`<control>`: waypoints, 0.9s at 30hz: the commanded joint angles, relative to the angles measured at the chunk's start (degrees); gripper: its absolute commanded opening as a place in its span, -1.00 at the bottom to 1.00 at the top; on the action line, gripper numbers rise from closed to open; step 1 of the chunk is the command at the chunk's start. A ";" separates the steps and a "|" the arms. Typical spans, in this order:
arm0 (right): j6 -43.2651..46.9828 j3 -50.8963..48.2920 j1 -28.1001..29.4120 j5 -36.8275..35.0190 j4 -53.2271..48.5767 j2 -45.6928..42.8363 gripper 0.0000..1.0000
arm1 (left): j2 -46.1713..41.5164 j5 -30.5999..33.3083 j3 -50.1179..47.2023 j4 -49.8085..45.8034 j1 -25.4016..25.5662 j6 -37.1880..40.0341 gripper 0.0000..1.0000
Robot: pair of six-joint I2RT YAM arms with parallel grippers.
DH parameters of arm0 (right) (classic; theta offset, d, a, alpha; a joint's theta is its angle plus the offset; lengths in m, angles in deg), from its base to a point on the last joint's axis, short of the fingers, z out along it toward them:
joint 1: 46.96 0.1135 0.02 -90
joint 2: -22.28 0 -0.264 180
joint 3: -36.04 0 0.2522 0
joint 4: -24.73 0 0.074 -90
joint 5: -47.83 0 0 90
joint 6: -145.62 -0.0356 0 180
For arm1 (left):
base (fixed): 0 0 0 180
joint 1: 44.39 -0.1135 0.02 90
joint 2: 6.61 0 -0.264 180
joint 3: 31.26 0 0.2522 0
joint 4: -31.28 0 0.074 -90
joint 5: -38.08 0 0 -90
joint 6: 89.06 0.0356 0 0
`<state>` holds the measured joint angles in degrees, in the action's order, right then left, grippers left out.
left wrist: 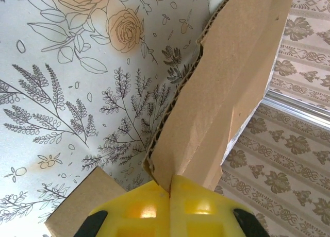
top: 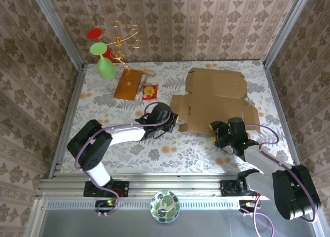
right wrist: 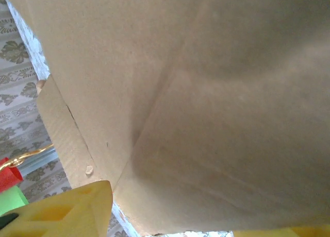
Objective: Fold the paper box
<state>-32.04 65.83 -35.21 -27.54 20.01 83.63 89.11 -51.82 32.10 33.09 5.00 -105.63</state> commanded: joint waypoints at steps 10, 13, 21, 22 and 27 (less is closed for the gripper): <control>2.40 5.40 0.29 -7.22 -1.71 -2.51 -0.43 | -1.47 -4.40 2.19 -1.87 -2.04 -0.08 -1.00; 2.49 6.48 0.21 -8.06 -0.25 -1.36 -0.37 | -1.75 -5.03 2.24 -1.74 -2.30 -0.21 -1.00; 0.34 7.97 0.20 -9.28 4.38 2.48 -0.34 | -2.14 -5.75 2.52 -1.50 -2.52 -1.40 -1.00; -0.10 7.92 0.14 -9.55 4.54 2.77 -0.37 | -2.25 -5.72 2.54 -1.44 -2.61 -1.62 -1.00; -1.10 7.52 -0.15 -12.26 5.67 3.16 -0.43 | -2.22 -5.82 2.84 -1.16 -2.58 -2.00 -1.00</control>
<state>-31.84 72.21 -35.10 -36.13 22.98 86.45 88.83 -55.87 33.15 32.72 2.37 -106.72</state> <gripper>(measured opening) 0.287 0.061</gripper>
